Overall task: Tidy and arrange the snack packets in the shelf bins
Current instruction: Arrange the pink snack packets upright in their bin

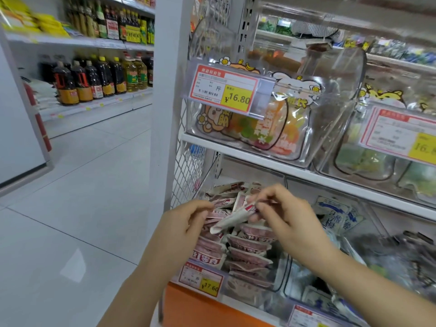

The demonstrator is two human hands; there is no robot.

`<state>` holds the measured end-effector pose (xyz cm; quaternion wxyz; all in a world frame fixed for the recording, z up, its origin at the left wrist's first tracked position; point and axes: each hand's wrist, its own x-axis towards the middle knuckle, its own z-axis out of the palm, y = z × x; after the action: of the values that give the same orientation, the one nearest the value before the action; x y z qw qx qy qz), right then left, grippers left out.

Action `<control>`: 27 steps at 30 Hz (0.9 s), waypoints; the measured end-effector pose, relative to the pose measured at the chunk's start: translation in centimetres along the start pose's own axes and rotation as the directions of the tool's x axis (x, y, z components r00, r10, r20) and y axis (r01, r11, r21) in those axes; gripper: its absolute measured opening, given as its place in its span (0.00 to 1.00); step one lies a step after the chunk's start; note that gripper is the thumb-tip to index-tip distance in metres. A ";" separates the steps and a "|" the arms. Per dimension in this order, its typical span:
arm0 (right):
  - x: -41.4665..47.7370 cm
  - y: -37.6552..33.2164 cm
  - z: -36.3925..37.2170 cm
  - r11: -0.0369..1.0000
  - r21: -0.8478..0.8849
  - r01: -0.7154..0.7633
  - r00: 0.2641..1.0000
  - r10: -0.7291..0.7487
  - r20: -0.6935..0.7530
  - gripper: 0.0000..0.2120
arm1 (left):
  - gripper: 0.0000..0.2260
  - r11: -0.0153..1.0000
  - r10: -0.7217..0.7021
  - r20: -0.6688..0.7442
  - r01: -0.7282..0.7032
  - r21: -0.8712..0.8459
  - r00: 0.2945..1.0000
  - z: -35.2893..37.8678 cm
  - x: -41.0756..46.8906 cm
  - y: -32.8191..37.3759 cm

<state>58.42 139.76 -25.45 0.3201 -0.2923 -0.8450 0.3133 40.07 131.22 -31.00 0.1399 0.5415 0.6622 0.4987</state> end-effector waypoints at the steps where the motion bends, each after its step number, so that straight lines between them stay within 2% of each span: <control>1: -0.7 -0.2 -0.4 0.998 0.058 0.037 0.999 -0.037 0.001 0.08 | 0.11 0.997 -0.032 -0.014 0.031 -0.071 0.999 -0.2 -0.1 0.3; 3: -1.7 -0.8 -1.1 0.982 0.141 0.129 0.989 -0.137 0.049 0.03 | 0.10 0.969 -0.088 -0.020 0.081 -0.232 0.996 -0.7 -0.3 0.9; 4: -2.0 -1.2 -1.3 0.973 0.162 0.161 0.981 -0.176 0.082 0.03 | 0.09 0.948 -0.101 -0.007 0.094 -0.304 0.995 -1.0 -0.4 1.3; 7: -2.0 -2.6 -0.8 0.962 0.096 0.254 0.955 -0.265 0.130 0.11 | 0.14 0.884 -0.105 0.119 0.148 -0.443 0.987 -1.6 -1.2 2.0; 10: -1.0 -3.5 0.6 0.948 -0.012 0.319 0.942 -0.316 0.111 0.07 | 0.21 0.841 -0.109 0.259 0.228 -0.491 0.960 -1.9 -2.0 2.2; 13: -0.1 -3.4 1.8 0.952 -0.033 0.303 0.944 -0.295 0.151 0.05 | 0.17 0.817 -0.160 0.261 0.276 -0.506 0.952 -2.9 -2.3 1.8; 16: 0.6 -2.9 2.7 0.946 -0.084 0.312 0.942 -0.296 0.156 0.11 | 0.10 0.820 -0.229 0.237 0.318 -0.476 0.944 -3.8 -2.4 1.1; 19: 1.2 -1.5 3.3 0.981 -0.076 0.178 0.984 -0.175 0.047 0.15 | 0.06 0.836 -0.270 0.139 0.303 -0.457 0.953 -4.3 -2.6 0.6; 20: 1.6 -0.9 3.3 0.983 -0.121 0.137 0.990 -0.131 0.056 0.15 | 0.06 0.846 -0.285 0.076 0.287 -0.450 0.956 -4.5 -2.6 0.4; 22: 2.4 0.1 3.6 0.919 -0.365 0.146 0.974 -0.069 0.217 0.14 | 0.05 0.869 -0.299 -0.053 0.248 -0.429 0.953 -4.7 -2.5 0.1; 24: 3.0 0.8 4.2 0.808 -0.532 0.254 0.920 -0.033 0.390 0.18 | 0.06 0.874 -0.311 -0.161 0.215 -0.436 0.937 -5.0 -2.4 -0.2; 27: 4.1 0.8 5.6 0.706 -0.624 0.335 0.896 -0.033 0.443 0.18 | 0.09 0.856 -0.311 -0.240 0.161 -0.491 0.919 -5.3 -2.3 -0.3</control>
<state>52.07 141.17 -27.91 0.0398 -0.2314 -0.9720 -0.0030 36.85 126.59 -29.60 0.2193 0.3205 0.6002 0.6992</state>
